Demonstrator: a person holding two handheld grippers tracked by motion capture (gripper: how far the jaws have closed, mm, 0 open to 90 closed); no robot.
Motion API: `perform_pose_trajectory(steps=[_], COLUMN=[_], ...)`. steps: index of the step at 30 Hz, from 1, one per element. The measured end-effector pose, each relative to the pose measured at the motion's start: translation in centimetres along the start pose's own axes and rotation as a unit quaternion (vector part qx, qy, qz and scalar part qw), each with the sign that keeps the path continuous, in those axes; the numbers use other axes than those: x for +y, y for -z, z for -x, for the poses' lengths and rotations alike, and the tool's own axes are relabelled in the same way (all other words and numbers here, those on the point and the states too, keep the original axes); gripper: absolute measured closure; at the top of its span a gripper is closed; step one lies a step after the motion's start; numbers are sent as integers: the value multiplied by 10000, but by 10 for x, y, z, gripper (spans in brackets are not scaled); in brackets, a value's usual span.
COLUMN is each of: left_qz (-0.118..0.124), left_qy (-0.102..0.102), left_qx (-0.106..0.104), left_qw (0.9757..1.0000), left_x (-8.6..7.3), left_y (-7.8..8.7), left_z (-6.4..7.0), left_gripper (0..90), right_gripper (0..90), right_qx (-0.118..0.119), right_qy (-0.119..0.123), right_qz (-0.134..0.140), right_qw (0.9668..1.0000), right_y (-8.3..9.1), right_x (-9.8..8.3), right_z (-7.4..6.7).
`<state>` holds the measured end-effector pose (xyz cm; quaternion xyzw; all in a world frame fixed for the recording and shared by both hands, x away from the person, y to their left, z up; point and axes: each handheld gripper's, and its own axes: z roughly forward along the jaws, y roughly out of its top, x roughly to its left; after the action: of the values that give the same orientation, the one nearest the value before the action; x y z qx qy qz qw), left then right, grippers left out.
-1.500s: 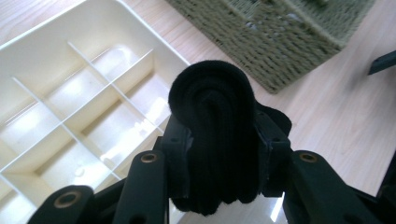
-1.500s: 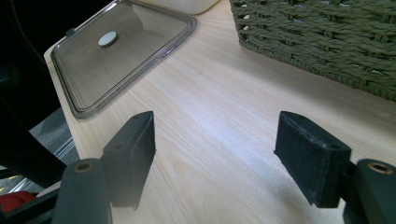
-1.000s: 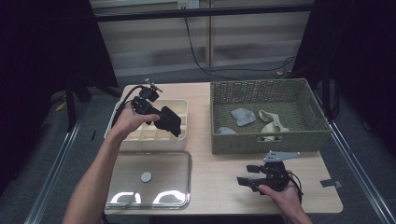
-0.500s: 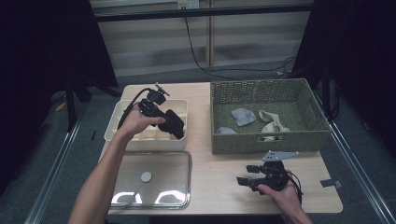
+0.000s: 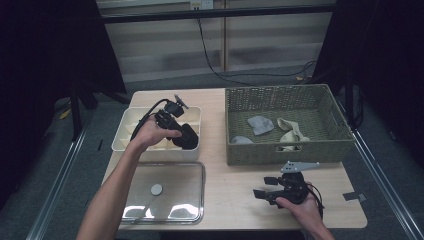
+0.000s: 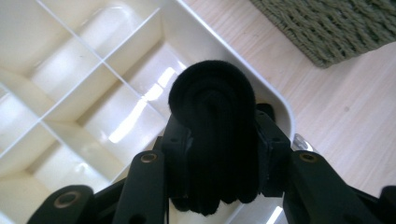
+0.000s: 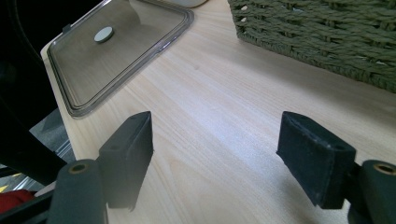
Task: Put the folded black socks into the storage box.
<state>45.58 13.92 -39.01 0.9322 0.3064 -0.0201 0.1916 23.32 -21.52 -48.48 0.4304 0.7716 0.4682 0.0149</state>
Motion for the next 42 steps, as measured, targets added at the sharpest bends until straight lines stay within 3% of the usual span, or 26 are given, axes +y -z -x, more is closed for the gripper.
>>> perform_pose_trajectory(steps=[13, 20, 31, 37, 42], left_qz=[-247, -370, -400, -531, -622], left_qy=[-73, -138, -41, -156, -136], left_qx=[-220, -155, -214, -104, -190], left_qw=[9994, 9991, 9990, 9984, 9978], left_x=[3, 5, 0, 2, 3], left_y=[-12, -19, -32, -36, -41], left_z=[4, 8, 4, 7, 7], left_gripper=[636, 639, 647, 651, 655], right_gripper=[258, 256, 255, 253, 252], right_qx=[15, 22, 44, 38, 22], right_qy=[1, 13, 25, 30, 48], right_qz=[-14, -13, -55, -60, -85], right_qw=[10000, 10000, 10000, 10000, 9999], right_y=[-1, -1, -3, -3, -3], right_x=[1, 1, 1, 1, 0], right_z=[-1, -1, -2, -2, -2])
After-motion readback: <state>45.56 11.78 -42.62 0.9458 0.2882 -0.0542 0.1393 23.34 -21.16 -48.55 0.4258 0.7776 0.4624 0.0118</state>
